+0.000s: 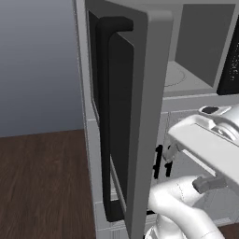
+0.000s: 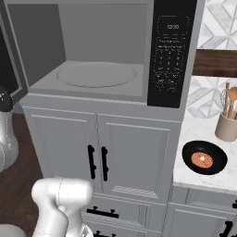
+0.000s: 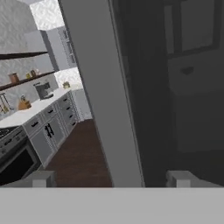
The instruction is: Open the microwave, place the bowl with waffle inside the microwave, then close the microwave door and turn it on.
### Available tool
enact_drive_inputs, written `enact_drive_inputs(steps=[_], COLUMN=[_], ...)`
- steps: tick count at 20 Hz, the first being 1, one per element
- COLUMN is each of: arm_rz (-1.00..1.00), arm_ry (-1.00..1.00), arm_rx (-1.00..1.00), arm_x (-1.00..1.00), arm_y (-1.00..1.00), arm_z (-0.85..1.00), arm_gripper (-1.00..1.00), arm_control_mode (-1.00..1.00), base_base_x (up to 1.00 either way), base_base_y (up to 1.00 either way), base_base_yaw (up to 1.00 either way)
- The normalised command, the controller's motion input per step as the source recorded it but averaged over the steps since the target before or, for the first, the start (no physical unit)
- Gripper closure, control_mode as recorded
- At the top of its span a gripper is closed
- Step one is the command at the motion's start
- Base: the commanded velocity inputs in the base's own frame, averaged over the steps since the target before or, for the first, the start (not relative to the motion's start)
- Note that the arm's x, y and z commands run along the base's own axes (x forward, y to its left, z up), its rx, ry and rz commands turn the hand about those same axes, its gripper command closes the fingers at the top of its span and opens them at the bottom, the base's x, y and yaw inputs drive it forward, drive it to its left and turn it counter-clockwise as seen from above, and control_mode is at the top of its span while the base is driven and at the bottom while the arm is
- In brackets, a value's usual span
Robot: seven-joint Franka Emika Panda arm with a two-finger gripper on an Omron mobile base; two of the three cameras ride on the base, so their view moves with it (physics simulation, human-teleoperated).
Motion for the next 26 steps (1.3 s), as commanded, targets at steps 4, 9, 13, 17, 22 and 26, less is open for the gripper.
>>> enact_drive_inputs(steps=[4,9,13,17,22,26], arm_rz=[-0.14,-0.56,-0.46,-0.43,-0.57,-0.58], arm_ry=[0.11,0.21,0.05,0.16,0.24,0.19], arm_rx=[-0.04,-0.20,-0.22,-0.19,-0.26,-0.14], arm_x=[0.26,0.40,0.92,0.85,0.37,0.27], arm_y=[-1.00,-0.97,-0.57,-0.88,-1.00,-1.00], arm_z=[0.00,-0.10,-0.37,-0.11,-0.06,-0.47], arm_gripper=[-1.00,-1.00,-1.00,-1.00,-1.00,-1.00], arm_control_mode=[-1.00,-1.00,-1.00,-1.00,-1.00,-1.00], base_base_x=[0.00,0.00,0.00,0.00,0.00,0.00], base_base_y=[0.00,0.00,0.00,0.00,0.00,0.00], base_base_yaw=[0.00,0.00,0.00,0.00,0.00,0.00])
